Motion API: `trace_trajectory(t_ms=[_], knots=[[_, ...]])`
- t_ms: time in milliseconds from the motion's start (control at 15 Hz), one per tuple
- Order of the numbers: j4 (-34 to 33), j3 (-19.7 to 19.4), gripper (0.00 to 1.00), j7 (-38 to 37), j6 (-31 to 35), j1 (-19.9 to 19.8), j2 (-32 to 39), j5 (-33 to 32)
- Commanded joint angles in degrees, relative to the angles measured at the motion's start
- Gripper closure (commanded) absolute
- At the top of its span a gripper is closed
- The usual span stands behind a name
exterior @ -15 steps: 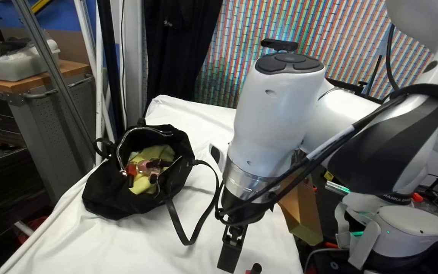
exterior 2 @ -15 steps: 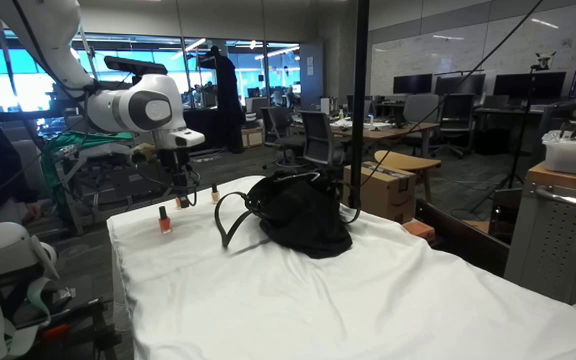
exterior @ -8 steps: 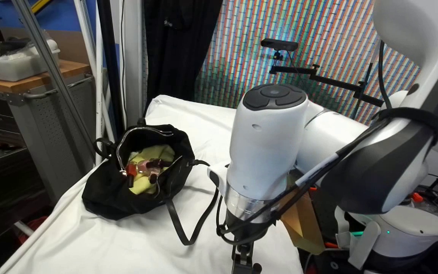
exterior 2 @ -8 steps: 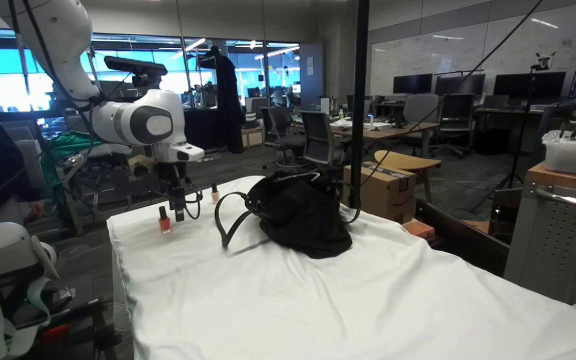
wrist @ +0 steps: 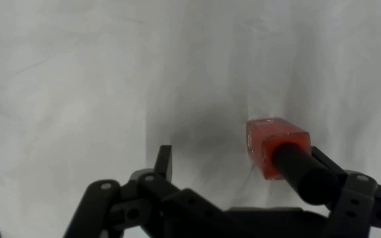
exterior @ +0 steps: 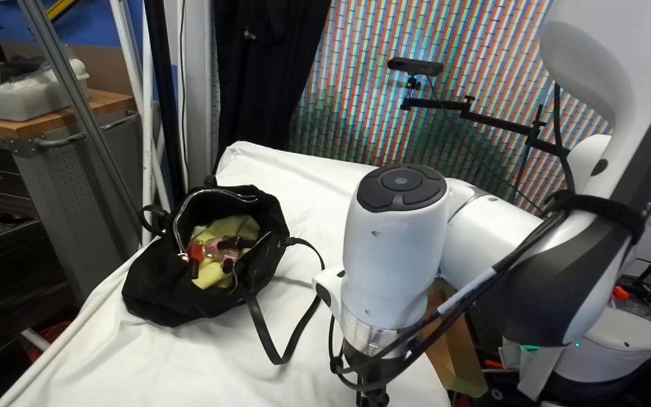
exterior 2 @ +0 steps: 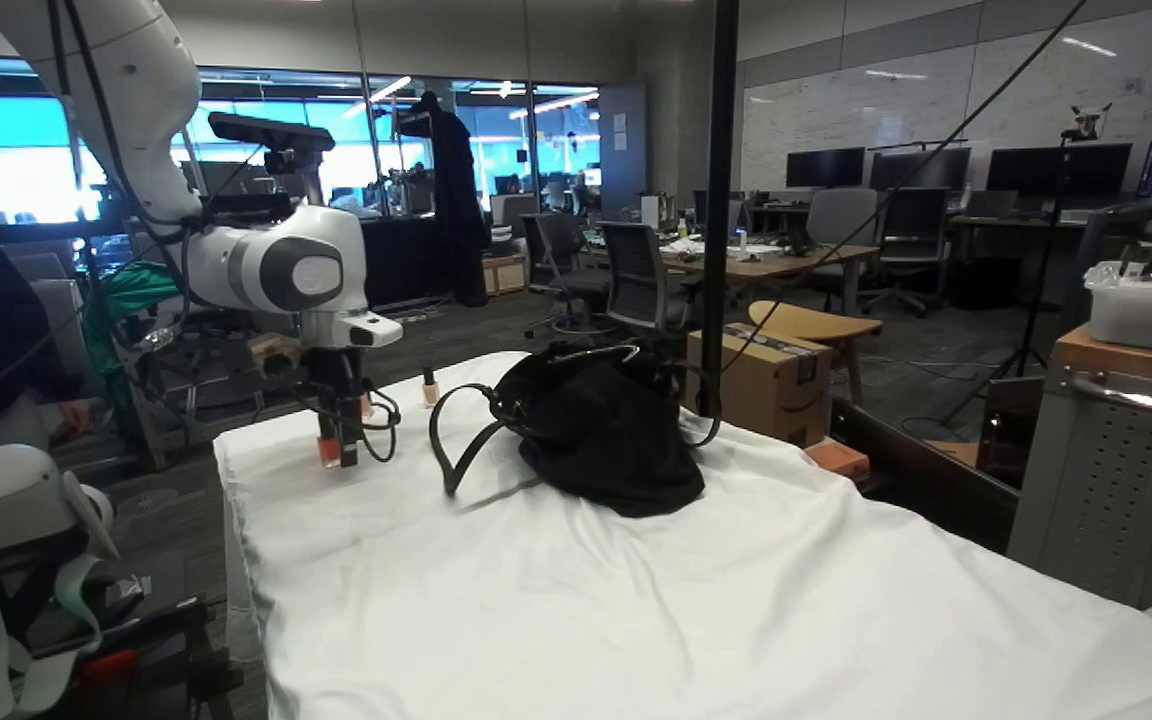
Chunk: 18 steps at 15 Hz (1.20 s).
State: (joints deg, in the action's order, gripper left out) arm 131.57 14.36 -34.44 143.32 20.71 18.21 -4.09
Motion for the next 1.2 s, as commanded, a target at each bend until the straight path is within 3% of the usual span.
trace_trajectory(t_ms=[0, 400, 1133], knots=[[0.9, -1.2, 0.00, 2.4, 2.2, 1.3, 0.4, -0.5], [1.3, -1.2, 0.00, 7.5, 5.2, 0.6, 2.0, 1.3], [0.2, -3.1, 0.00, 5.1, 0.7, 3.4, -3.3, -4.6]])
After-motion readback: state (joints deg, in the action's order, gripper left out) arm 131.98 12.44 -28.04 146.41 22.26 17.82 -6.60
